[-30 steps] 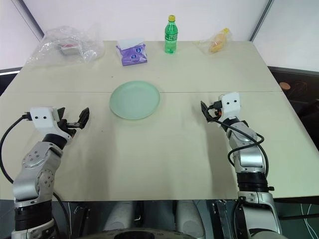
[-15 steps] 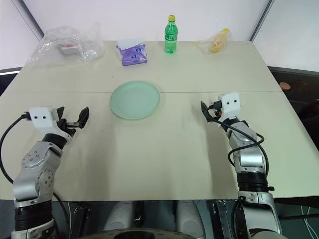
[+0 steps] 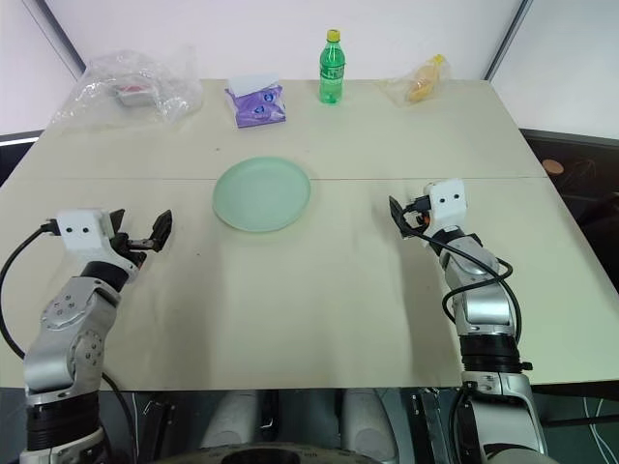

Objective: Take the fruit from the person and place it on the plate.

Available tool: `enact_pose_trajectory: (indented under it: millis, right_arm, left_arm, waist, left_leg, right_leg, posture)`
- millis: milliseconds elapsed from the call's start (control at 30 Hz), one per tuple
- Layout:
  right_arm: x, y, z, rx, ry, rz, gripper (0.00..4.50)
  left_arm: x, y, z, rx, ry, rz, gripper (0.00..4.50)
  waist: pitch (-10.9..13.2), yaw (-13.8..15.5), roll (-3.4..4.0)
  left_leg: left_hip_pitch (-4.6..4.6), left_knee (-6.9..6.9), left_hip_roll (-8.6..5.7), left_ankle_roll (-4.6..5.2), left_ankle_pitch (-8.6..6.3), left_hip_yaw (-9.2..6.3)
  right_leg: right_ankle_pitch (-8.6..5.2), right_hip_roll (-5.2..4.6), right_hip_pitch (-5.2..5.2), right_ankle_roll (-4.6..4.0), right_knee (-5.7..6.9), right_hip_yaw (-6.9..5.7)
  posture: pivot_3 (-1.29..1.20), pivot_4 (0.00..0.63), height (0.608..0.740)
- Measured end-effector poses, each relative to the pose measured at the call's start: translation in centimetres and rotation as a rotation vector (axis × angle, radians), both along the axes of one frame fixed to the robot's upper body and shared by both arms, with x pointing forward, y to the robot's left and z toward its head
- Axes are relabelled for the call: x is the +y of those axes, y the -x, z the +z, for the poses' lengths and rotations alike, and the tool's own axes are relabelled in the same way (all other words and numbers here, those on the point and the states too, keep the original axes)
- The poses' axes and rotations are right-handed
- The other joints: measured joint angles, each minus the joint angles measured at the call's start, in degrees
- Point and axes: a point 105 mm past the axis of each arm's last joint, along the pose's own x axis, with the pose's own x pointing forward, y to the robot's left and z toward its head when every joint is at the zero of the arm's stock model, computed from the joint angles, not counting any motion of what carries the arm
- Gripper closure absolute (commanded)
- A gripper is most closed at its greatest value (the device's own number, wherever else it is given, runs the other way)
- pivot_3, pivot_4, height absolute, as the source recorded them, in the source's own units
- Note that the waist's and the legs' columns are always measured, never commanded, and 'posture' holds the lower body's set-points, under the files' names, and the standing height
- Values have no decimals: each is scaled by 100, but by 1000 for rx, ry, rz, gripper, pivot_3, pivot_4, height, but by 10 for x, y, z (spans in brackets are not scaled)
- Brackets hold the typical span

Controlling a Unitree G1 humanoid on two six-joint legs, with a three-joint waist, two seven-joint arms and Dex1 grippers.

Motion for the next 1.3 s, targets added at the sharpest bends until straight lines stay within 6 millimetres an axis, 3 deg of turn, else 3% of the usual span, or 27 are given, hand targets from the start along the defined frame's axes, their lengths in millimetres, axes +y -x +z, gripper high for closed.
enact_pose_trajectory:
  millis: [867, 933, 1000, 1100, 1200, 1300]
  right_arm:
    - [3, 0, 1, 10, -24, 32, 0]
    - [23, 9, 13, 52, -155, 217, 0]
    - [49, 26, 46, 44, -233, 454, 0]
    - [69, 48, 89, 21, -196, 669, 0]
    - [76, 54, 97, 25, -186, 711, 0]
    - [77, 51, 94, 43, -200, 697, 0]
  left_arm:
    - [0, 0, 0, 0, -2, -4, 21]
    - [0, 0, 0, 0, -3, -3, 21]
    - [0, 0, 1, -1, -6, -6, 21]
    - [1, 0, 2, 2, -20, -16, 21]
    - [-3, -4, 9, -2, -40, -61, 21]
    - [-16, -18, 45, -66, -53, -145, 21]
  waist:
    - [0, 0, 0]
    - [6, 1, 9]
    - [7, -7, 11]
    - [5, 2, 8]
    - [1, 23, -1]
    - [2, 86, -2]
  left_leg:
    - [0, 0, 0, 0, 0, 0]
    - [-1, -1, 2, 0, 0, 0]
    - [0, -2, 6, 1, -1, -2]
    - [1, -3, 6, 1, -1, -5]
    - [0, -3, 4, 1, -1, -6]
    - [-9, 2, 2, 1, -1, -7]
  right_leg:
    - [0, 0, 0, 0, 0, 0]
    - [0, -1, -1, 0, 0, 0]
    - [0, 1, -1, 0, 0, 0]
    - [-1, 1, 1, -1, -3, -3]
    - [-1, 2, 4, -2, -8, -4]
    - [0, 1, 1, -4, -15, -6]
  posture:
    - [0, 150, 740]
    - [0, 150, 740]
    - [0, 150, 740]
    - [0, 150, 740]
    - [0, 150, 740]
    - [0, 150, 740]
